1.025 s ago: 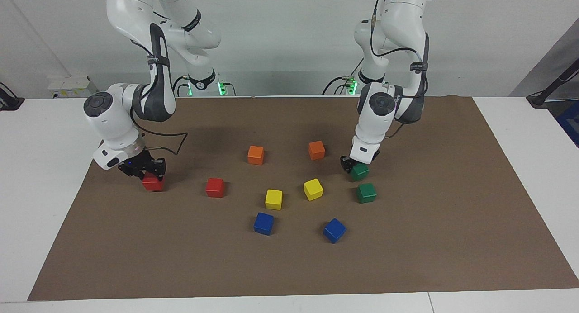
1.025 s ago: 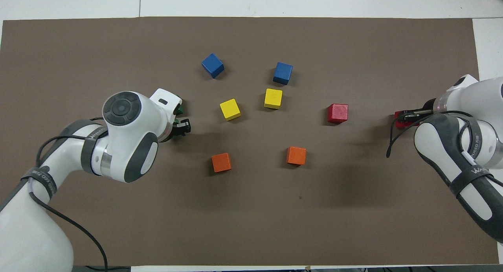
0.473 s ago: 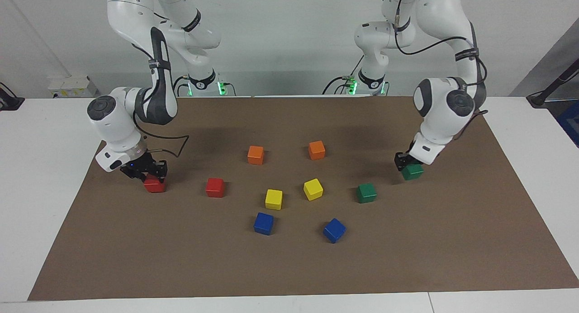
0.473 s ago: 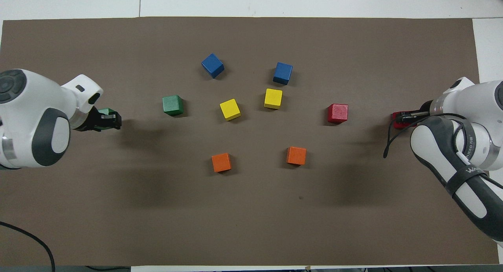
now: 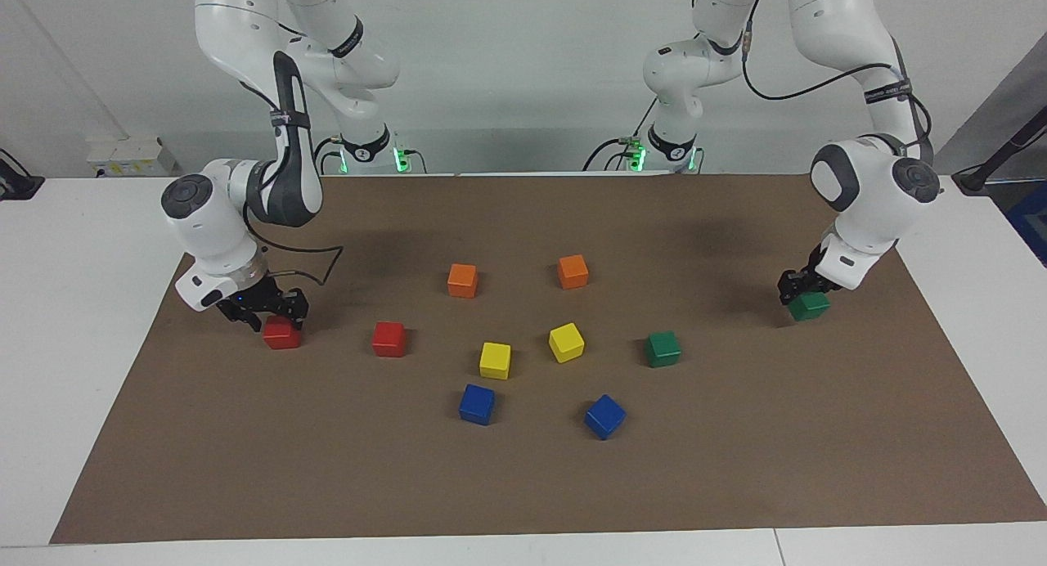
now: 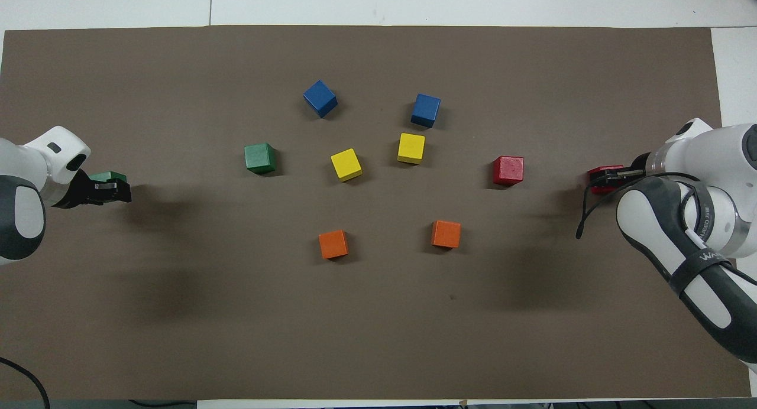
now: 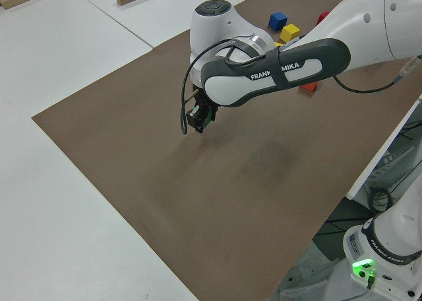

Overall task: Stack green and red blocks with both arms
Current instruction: 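Carry the red block with the right gripper while the left gripper carries green, then set down the green block with the left gripper while the right gripper releases red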

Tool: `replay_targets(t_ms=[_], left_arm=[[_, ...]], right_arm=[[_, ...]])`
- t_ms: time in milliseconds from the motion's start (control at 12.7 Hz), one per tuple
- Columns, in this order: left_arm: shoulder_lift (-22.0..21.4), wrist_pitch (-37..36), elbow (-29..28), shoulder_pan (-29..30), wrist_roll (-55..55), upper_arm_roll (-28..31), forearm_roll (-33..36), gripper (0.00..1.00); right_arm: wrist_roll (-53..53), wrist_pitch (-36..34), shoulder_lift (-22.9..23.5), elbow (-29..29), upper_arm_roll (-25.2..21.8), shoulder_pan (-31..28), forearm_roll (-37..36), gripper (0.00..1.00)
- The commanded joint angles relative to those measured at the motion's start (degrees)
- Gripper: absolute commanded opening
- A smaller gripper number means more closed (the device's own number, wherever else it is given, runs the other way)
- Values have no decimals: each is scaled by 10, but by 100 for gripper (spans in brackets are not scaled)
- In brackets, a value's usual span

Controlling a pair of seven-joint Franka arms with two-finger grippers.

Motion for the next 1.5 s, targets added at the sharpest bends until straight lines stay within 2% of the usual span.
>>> replay_targets(t_ms=[0, 158, 236, 394, 473, 552, 709, 788, 1025, 1103, 1261, 1419], left_arm=[[20, 57, -21, 8, 11, -7, 1, 0], [29, 69, -20, 10, 40, -7, 1, 0], [33, 70, -19, 10, 55, -7, 1, 0], [41, 80, -15, 6, 94, -7, 1, 0], [42, 83, -13, 3, 109, -7, 2, 18], [42, 81, -12, 2, 123, -6, 2, 99], [35, 53, -4, 7, 153, -6, 3, 100], [32, 18, 18, 8, 166, -6, 3, 100], [31, -153, 151, 0, 167, -7, 2, 100], [31, -187, 186, -9, 151, -7, 1, 100], [29, -191, 206, -49, 51, -10, 1, 100], [29, -128, 183, -121, -79, -9, 1, 100]], right_arm=[[-5, -123, -34, 57, 7, -3, 7, 100], [67, -232, -39, 134, 20, 6, 7, 100], [110, -265, -35, 166, 27, 25, 7, 100], [190, -290, -27, 201, 27, 81, 6, 100], [253, -281, -22, 202, 27, 108, 3, 100], [294, -266, -15, 202, 28, 129, 3, 100], [308, -238, -9, 202, 28, 151, 3, 100], [309, -219, 3, 202, 28, 157, 3, 100], [311, -175, 26, 195, 28, 159, 3, 100], [312, -170, 29, 191, 28, 159, 3, 100], [353, -158, 41, 188, 28, 157, 8, 100], [373, -155, 48, 186, 28, 159, 8, 100]])
